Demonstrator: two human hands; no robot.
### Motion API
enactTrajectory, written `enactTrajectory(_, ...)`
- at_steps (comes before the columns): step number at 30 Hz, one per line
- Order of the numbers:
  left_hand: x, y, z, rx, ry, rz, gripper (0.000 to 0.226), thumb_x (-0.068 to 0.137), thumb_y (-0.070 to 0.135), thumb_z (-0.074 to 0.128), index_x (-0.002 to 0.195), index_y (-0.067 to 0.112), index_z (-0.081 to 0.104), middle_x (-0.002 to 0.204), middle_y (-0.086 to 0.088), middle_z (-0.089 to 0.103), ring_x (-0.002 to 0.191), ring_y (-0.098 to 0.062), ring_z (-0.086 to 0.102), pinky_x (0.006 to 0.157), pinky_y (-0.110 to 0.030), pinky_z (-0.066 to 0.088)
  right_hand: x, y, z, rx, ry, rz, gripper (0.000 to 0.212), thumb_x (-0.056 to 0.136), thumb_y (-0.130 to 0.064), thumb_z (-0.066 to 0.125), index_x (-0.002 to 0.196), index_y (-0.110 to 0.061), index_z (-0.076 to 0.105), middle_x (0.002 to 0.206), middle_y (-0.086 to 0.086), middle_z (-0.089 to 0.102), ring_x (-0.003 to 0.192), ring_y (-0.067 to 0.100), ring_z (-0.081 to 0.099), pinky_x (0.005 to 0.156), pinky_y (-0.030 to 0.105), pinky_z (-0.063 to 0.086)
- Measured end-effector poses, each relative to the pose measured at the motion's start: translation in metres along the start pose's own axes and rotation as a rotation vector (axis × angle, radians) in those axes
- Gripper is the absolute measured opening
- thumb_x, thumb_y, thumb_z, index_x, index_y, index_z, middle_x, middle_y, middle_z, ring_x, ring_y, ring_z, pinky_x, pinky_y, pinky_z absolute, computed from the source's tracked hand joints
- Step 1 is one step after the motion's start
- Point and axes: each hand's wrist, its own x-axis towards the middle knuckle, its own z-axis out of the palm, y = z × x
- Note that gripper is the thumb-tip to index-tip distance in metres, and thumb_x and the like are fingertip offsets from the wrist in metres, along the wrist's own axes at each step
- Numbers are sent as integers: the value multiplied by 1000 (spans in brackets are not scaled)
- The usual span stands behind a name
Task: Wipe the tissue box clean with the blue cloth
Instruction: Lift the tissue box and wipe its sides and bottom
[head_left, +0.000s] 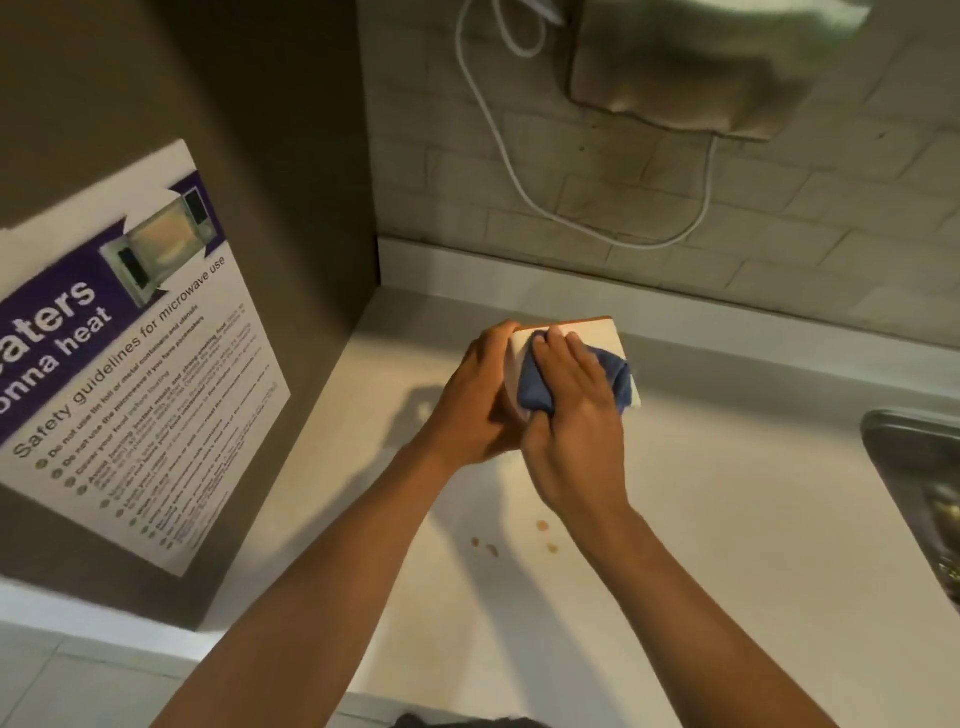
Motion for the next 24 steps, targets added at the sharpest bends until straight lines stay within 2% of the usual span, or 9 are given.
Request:
enactTrajectory(3, -1, -3, -2, 58, -24, -7, 70, 86, 58, 66, 141, 28, 35, 137, 2, 49, 126, -18, 51, 101, -26, 48, -27, 7, -12, -12, -41, -81, 54, 81, -15, 38, 131, -10, 60, 140, 5, 53, 136, 18, 38, 113, 29, 31)
enactTrajectory(6, 2, 4, 6, -30, 13, -33, 111, 58, 51, 92, 145, 30, 25, 143, 1, 41, 125, -18, 47, 99, -32, 50, -16, 23, -32, -9, 15, 41, 56, 77, -8, 43, 130, -13, 61, 139, 4, 54, 134, 21, 42, 108, 17, 31)
enactTrajectory(9, 3, 7, 12, -55, 35, -66, 112, 52, 63, 88, 140, 36, 25, 142, 4, 41, 123, -16, 48, 100, -37, 52, 16, 17, -28, -9, 60, 143, 54, 74, -11, 43, 125, -11, 63, 131, 6, 59, 123, 28, 50, 103, 31, 40)
enactTrajectory(12, 2, 4, 9, -217, 19, -64, 87, 65, 77, 74, 133, 41, 35, 138, 9, 48, 127, -14, 52, 102, -28, 49, 19, -8, -8, 28, -24, 94, 48, 81, -19, 44, 124, -8, 63, 130, 11, 60, 126, 30, 49, 113, 35, 28)
enactTrajectory(14, 0, -5, 9, -213, -1, -89, 64, 83, 68, 65, 135, 39, 40, 133, 18, 50, 127, -7, 54, 101, -27, 48, 4, -16, -1, 24, -134, 52, 50, 86, -27, 42, 128, -7, 61, 135, 10, 57, 131, 26, 45, 115, 31, 21)
enactTrajectory(17, -4, -8, 14, -281, -39, -178, 70, 81, 62, 61, 135, 24, 38, 131, 4, 52, 117, -9, 58, 113, -41, 43, -15, -4, -13, -11, -115, -104, 50, 81, -20, 41, 124, -12, 65, 134, 4, 58, 132, 19, 42, 113, 32, 31)
enactTrajectory(19, -7, 5, 16, -298, -54, -191, 80, 75, 58, 72, 140, 32, 33, 141, 1, 44, 126, -14, 49, 113, -33, 42, -11, 7, -27, 45, -23, -40, 49, 78, -15, 44, 122, -16, 65, 131, -2, 59, 129, 14, 45, 110, 28, 35)
enactTrajectory(22, -5, 11, 17, -267, 24, -145, 89, 56, 92, 62, 129, 54, 28, 144, 6, 44, 126, -12, 49, 104, -25, 45, 17, 6, -23, 74, 52, 103, 50, 83, -29, 40, 121, -12, 66, 126, -1, 61, 120, 17, 52, 110, 46, 35)
enactTrajectory(24, -3, 16, 11, -223, 18, -69, 52, 85, 70, 57, 128, 48, 40, 130, 10, 62, 118, -12, 60, 97, -27, 54, 30, -3, -6, 9, -21, 111, 56, 82, -35, 35, 121, -8, 66, 128, 9, 61, 125, 27, 50, 116, 46, 20)
